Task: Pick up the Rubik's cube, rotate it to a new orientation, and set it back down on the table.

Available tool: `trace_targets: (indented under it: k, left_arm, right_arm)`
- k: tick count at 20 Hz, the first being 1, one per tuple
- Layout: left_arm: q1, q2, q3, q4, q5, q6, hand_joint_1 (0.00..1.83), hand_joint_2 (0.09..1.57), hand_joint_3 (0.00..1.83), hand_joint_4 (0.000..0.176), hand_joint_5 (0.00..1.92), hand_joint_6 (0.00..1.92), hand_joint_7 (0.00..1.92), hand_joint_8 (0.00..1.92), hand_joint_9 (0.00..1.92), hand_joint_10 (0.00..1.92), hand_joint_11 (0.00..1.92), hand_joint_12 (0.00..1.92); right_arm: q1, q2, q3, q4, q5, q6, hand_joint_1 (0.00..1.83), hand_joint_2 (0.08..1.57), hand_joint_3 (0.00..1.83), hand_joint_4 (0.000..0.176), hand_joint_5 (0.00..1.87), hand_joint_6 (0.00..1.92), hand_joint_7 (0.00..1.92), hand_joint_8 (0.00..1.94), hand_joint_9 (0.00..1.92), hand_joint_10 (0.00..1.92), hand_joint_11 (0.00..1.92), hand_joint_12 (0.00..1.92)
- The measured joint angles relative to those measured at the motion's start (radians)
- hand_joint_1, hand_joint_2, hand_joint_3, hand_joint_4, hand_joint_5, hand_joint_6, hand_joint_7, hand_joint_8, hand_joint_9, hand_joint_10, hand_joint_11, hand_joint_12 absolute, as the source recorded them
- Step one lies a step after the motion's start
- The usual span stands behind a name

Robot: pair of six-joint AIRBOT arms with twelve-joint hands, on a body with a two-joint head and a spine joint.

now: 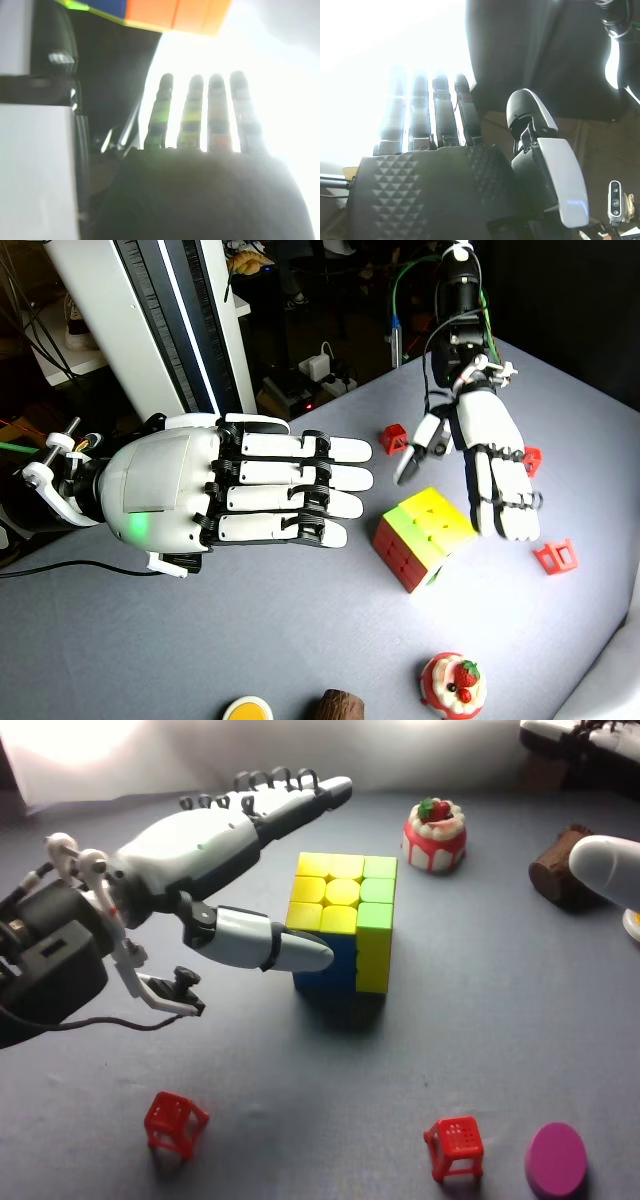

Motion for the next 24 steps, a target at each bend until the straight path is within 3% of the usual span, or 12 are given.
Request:
trace_targets:
  k: [1,2,3,4,5,6,7,8,11,18,21,24]
  left_arm:
    - [0.0,0.008,-0.008,0.0,-0.014,0.012,0.36,0.88,0.0,0.176,0.0,0.0,0.0,0.0,0.0,0.0,0.0,0.0]
    - [0.0,0.021,-0.019,-0.007,-0.04,0.017,0.2,0.85,0.0,0.176,0.0,0.0,0.0,0.0,0.0,0.0,0.0,0.0]
    - [0.002,0.034,-0.033,-0.008,-0.076,0.02,0.04,0.87,0.0,0.145,0.0,0.0,0.0,0.0,0.0,0.0,0.0,0.0]
    - [0.006,0.045,-0.039,-0.008,-0.097,0.021,0.04,0.87,0.0,0.145,0.0,0.0,0.0,0.0,0.0,0.0,0.0,0.0]
    - [0.012,0.055,-0.048,-0.01,-0.125,0.021,0.02,0.87,0.0,0.123,0.0,0.0,0.0,0.0,0.0,0.0,0.0,0.0]
    - [0.02,0.066,-0.056,-0.013,-0.148,0.024,0.01,0.88,0.0,0.128,0.0,0.0,0.0,0.0,0.0,0.0,0.0,0.0]
    - [0.027,0.076,-0.063,-0.018,-0.171,0.031,0.07,0.89,0.0,0.166,0.0,0.0,0.0,0.0,0.0,0.0,0.0,0.0]
    - [0.037,0.086,-0.071,-0.024,-0.193,0.032,0.08,0.9,0.0,0.174,0.0,0.0,0.0,0.0,0.0,0.0,0.0,0.0]
    - [0.066,0.114,-0.091,-0.053,-0.243,0.05,0.15,0.99,0.04,0.176,0.0,0.0,0.0,0.0,0.0,0.0,0.0,0.0]
    - [0.135,0.156,-0.134,-0.122,-0.374,0.073,0.27,1.0,0.01,0.176,0.0,0.0,0.0,0.0,0.0,0.0,0.0,0.0]
    - [0.162,0.172,-0.146,-0.144,-0.449,0.079,0.02,1.07,0.03,0.175,0.0,0.0,0.0,0.0,0.0,0.0,0.0,0.0]
    - [0.181,0.189,-0.171,-0.158,-0.51,0.093,0.04,1.12,0.04,0.167,0.0,0.0,0.0,0.0,0.0,0.0,0.0,0.0]
  right_arm:
    - [0.0,0.0,0.0,0.002,0.002,0.0,0.0,1.4,0.0,0.0,0.07,0.0,0.05,0.0,0.0,0.27,0.0,0.55]
    - [0.0,0.0,0.0,0.009,0.004,0.0,0.0,1.41,0.0,0.0,0.04,0.01,0.01,0.0,0.0,0.12,0.0,0.15]
    - [-0.007,0.0,0.0,0.021,0.006,0.0,0.0,1.41,0.0,0.0,0.01,0.0,0.0,0.0,0.0,0.01,0.0,0.01]
    - [-0.007,0.0,0.0,0.025,0.005,0.0,0.0,1.41,0.0,0.0,0.01,0.0,0.0,0.0,0.0,0.01,0.0,0.01]
    - [-0.007,0.0,0.0,0.026,0.002,0.0,0.0,1.4,0.0,0.0,0.0,0.0,0.0,0.0,0.0,0.0,0.0,0.0]
    - [-0.007,0.0,0.0,0.031,0.003,0.0,0.0,1.4,0.0,0.0,0.0,0.0,0.0,0.0,0.0,0.0,0.0,0.0]
    - [-0.007,0.0,0.0,0.038,0.003,0.0,0.0,1.39,0.0,0.0,0.0,0.0,0.0,0.0,0.0,0.0,0.0,0.0]
    - [-0.007,0.0,0.0,0.044,0.003,0.0,0.0,1.39,0.0,0.0,0.0,0.0,0.0,0.0,0.0,0.0,0.0,0.0]
    - [-0.007,0.0,0.0,0.068,0.004,0.0,0.0,1.36,0.0,0.0,0.0,0.0,0.0,0.0,0.0,0.0,0.0,0.0]
    - [-0.007,0.0,-0.004,0.126,0.03,0.0,0.16,1.27,0.0,0.0,0.0,0.0,0.0,0.0,0.0,0.0,0.0,0.0]
    - [-0.007,0.009,-0.019,0.129,0.069,0.0,0.18,1.27,0.0,0.023,0.0,0.0,0.0,0.0,0.0,0.0,0.0,0.0]
    - [-0.007,0.031,-0.043,0.125,0.108,0.0,0.24,1.24,0.0,0.0,0.0,0.0,0.0,0.0,0.0,0.0,0.0,0.0]
